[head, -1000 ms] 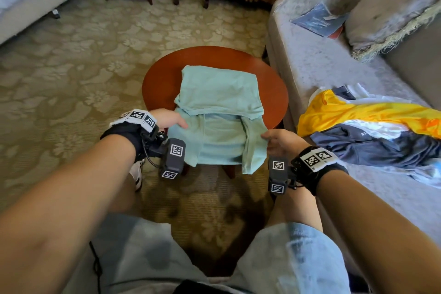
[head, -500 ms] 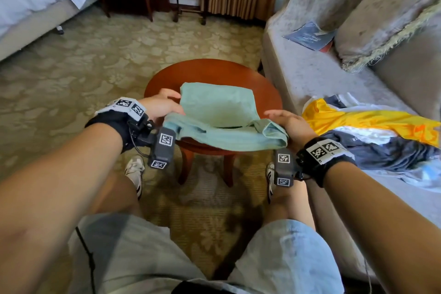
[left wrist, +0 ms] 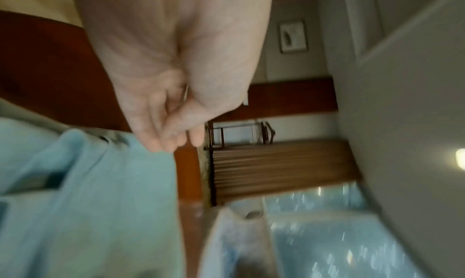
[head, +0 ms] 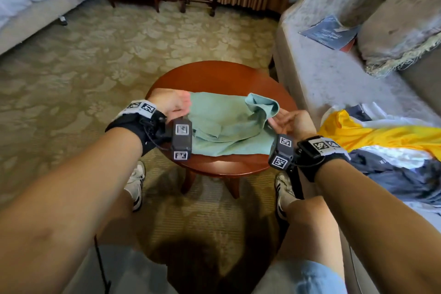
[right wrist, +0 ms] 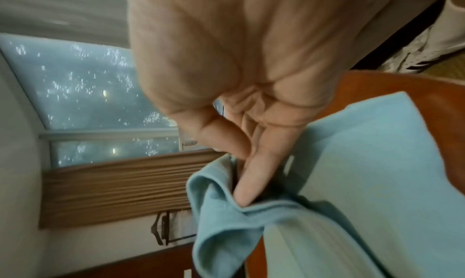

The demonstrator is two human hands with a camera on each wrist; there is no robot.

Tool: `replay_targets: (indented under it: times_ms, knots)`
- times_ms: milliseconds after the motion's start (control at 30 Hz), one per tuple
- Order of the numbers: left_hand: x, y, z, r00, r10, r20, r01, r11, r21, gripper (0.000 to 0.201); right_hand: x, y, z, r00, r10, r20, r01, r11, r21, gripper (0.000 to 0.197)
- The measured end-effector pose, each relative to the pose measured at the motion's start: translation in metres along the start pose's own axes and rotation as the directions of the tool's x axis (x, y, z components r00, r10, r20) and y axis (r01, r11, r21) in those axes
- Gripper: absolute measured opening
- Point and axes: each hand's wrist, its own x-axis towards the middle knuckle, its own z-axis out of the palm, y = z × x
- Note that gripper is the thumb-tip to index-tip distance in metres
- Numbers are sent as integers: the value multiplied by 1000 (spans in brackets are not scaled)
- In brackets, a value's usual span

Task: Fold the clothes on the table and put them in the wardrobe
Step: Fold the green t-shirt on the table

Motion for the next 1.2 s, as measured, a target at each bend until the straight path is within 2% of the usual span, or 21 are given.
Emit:
replay_targets:
  times_ms: [33, 100, 167, 233, 367, 433, 500, 567, 633, 700, 800, 867, 933, 967, 1033, 1100, 1167, 1200]
  knots:
    - [9, -5, 4, 999, 26, -24, -22, 989, 149, 42, 14, 3, 1, 1000, 18, -14, -19, 999, -31, 50]
    - [24, -19, 8, 997, 72, 0, -65, 900, 431, 52, 35, 8, 4, 994, 20, -104, -40, 981, -192, 43]
    - [34, -30, 9, 996, 68, 63, -91, 831, 549, 60, 54, 14, -2, 987, -18, -162, -37, 943, -330, 44]
    - [44, -37, 4, 989, 54, 134, -122, 814, 568, 66, 66, 18, -9, 986, -62, -154, -8, 910, -414, 43]
    - [52, -43, -9, 955, 42, 294, -198, 827, 527, 74, 71, 12, -14, 985, -125, -123, 46, 862, -505, 29]
    - [51, -43, -11, 946, 44, 322, -216, 826, 521, 78, 76, 11, -16, 970, -192, -147, 67, 797, -600, 33]
    - [49, -40, -12, 953, 91, 291, -231, 836, 498, 77, 78, 11, -16, 951, -267, -153, 88, 712, -696, 36]
    - [46, -39, -13, 960, 135, 247, -242, 844, 479, 70, 77, 11, -16, 936, -329, -128, 116, 629, -769, 37]
    - [44, -40, -12, 955, 136, 265, -261, 811, 523, 62, 72, 13, -15, 922, -375, -95, 145, 563, -813, 38]
    - [41, -43, -9, 943, 127, 309, -290, 772, 566, 59, 72, 13, -16, 919, -388, -65, 164, 529, -832, 40]
    - [42, -45, -1, 920, 186, 346, -362, 743, 562, 51, 72, 14, -10, 920, -389, -57, 164, 512, -843, 41]
    - [44, -43, 3, 910, 204, 362, -387, 731, 562, 37, 76, 13, -8, 924, -380, -36, 166, 486, -858, 42]
    - [48, -41, 8, 918, 234, 320, -387, 705, 595, 11, 78, 14, -7, 930, -369, 3, 185, 462, -867, 40]
    - [50, -40, 10, 921, 266, 285, -389, 695, 605, 14, 78, 14, -6, 928, -373, 19, 198, 448, -872, 35]
    - [54, -40, 12, 921, 320, 220, -387, 703, 597, 46, 79, 15, -5, 917, -397, 33, 216, 426, -879, 21]
    - [57, -39, 12, 927, 334, 168, -369, 743, 558, 52, 80, 16, -3, 915, -404, 16, 232, 491, -840, 14]
    - [58, -36, 11, 941, 310, 133, -334, 799, 500, 43, 80, 13, -1, 921, -384, -61, 235, 674, -700, 17]
    - [57, -32, 12, 951, 286, 122, -310, 846, 435, 35, 80, 10, 1, 932, -346, -103, 220, 769, -600, 26]
